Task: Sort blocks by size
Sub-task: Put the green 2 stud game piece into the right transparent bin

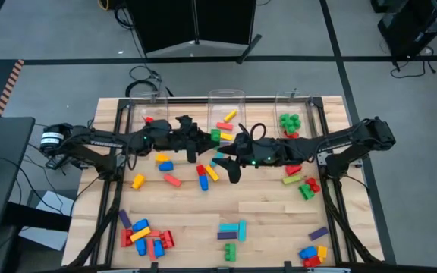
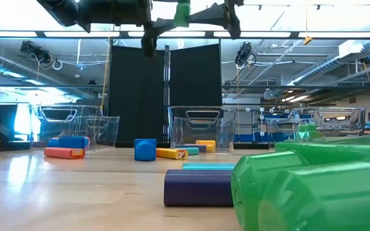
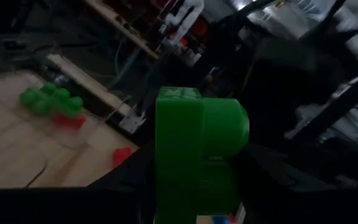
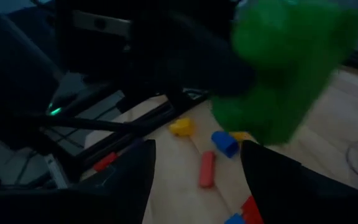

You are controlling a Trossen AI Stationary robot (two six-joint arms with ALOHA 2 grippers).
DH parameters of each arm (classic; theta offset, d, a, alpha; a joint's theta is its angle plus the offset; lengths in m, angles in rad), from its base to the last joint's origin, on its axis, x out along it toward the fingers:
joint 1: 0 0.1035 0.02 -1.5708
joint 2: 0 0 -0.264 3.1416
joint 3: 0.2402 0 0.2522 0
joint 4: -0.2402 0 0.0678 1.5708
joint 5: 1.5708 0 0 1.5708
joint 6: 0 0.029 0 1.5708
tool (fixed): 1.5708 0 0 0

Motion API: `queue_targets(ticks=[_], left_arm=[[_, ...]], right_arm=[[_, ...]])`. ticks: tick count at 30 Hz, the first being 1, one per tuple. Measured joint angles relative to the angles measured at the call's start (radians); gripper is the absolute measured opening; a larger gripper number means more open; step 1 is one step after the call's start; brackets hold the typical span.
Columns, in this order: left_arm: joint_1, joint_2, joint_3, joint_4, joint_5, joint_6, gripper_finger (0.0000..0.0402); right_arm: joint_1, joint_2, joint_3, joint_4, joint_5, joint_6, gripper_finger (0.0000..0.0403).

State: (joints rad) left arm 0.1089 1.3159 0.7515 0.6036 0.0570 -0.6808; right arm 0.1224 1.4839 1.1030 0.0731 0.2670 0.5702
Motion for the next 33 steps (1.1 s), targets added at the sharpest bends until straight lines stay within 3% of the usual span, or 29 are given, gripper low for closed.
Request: queue_targets(ticks=[22,33], left_arm=[[0.013,0.0,-0.002,0.034,-0.032,0.021,0.0178],[0.034,0.003,-0.004,0.031,-0.009,0.014,0.0178]], right_arm=[[-0.12,-0.001,0.0,0.028,-0.095,-0.025,0.0232],[-0.122,-0.001,0.004,-0.035,-0.126,0.035,0.0251]])
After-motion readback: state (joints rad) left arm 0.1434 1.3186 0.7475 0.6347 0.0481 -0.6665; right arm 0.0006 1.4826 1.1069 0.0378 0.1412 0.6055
